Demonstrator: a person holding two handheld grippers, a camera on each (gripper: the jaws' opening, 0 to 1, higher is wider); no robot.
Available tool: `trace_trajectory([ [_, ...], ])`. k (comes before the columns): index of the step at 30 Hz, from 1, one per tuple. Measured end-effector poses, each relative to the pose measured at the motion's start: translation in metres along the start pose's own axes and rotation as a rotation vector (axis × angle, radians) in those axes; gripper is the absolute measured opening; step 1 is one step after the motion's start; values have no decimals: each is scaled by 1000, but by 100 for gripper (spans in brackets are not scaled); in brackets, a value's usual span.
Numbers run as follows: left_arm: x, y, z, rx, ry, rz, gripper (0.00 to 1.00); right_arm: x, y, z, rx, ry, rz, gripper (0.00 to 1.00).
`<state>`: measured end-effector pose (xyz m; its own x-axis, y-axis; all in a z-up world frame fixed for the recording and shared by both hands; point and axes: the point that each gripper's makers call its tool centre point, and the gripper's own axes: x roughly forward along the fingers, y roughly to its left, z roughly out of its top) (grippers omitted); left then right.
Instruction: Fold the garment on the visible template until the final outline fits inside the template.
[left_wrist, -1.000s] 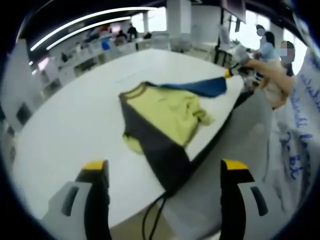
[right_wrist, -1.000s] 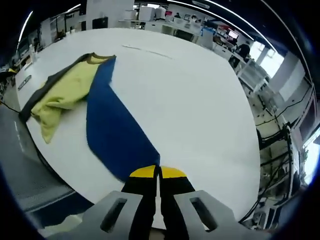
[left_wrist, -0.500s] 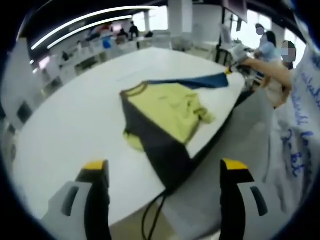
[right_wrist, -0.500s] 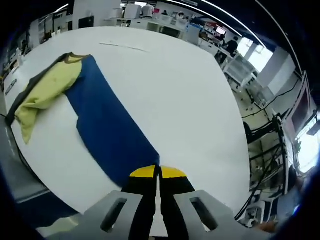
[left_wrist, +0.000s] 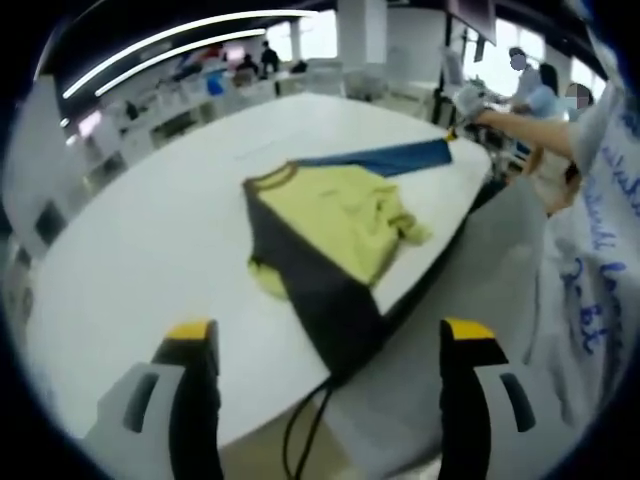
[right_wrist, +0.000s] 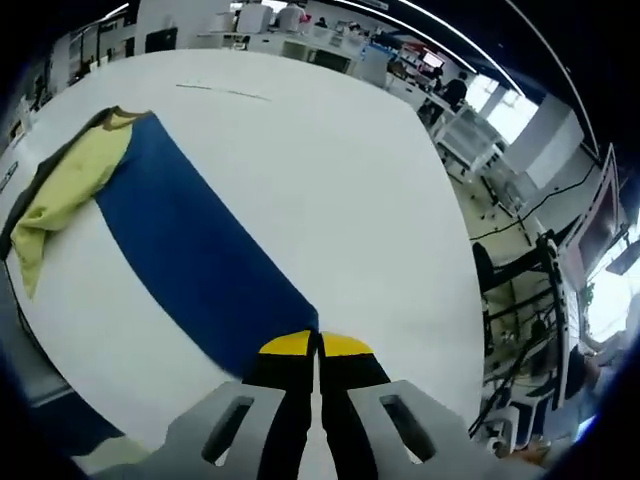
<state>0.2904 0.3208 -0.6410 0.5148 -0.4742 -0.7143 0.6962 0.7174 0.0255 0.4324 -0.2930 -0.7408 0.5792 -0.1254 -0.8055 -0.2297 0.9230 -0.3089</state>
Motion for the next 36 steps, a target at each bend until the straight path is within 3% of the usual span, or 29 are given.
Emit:
trace_trajectory([
  [16,-4,0,-3,-16,29,15,87,34,-13,-5,8,22,-22,2],
  [29,-4,-4,-3,-30,52,28,87,47,-30,-6,21,46,-27,2],
  [36,-6,-4,-6,-44,58,38,87,54,-28,-10,1,58,-28,2],
])
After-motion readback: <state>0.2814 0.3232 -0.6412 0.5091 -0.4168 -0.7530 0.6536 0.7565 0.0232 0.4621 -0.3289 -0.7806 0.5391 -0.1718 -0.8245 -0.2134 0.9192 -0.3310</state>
